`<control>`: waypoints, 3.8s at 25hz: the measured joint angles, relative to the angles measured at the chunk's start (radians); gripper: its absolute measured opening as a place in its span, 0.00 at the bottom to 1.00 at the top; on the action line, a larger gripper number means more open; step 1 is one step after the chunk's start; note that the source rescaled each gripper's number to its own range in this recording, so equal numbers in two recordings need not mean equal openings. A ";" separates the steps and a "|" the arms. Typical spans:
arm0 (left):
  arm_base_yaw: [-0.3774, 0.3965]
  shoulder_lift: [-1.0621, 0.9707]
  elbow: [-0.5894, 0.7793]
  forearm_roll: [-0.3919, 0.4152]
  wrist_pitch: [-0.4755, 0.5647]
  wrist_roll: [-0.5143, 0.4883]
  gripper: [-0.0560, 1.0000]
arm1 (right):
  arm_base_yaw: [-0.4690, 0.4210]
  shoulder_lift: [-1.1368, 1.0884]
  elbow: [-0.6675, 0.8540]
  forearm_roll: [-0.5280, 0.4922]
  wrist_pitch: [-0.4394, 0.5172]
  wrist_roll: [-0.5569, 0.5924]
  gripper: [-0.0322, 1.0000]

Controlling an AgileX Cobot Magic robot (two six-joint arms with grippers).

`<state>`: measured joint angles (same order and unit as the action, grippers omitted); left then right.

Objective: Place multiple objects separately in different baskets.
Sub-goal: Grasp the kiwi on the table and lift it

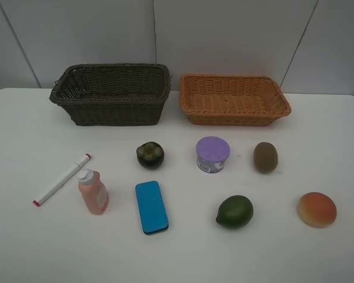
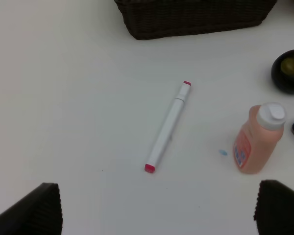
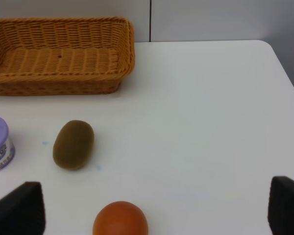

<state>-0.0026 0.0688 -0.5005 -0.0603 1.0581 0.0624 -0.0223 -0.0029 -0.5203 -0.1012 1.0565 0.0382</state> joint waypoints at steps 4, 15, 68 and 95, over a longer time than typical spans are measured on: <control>0.000 0.000 0.000 0.000 0.000 0.000 1.00 | 0.000 0.000 0.000 0.000 0.000 0.000 0.99; 0.000 0.000 0.000 0.000 0.000 0.000 1.00 | 0.000 0.000 0.000 0.000 0.000 0.000 0.99; 0.000 0.000 0.000 0.000 0.000 0.000 1.00 | 0.000 0.031 -0.003 0.000 -0.012 0.001 0.99; 0.000 0.000 0.000 0.000 0.000 0.000 1.00 | -0.001 0.982 -0.239 0.003 -0.360 0.001 0.99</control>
<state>-0.0026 0.0688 -0.5005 -0.0603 1.0581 0.0624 -0.0230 0.9792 -0.7597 -0.0982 0.6962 0.0391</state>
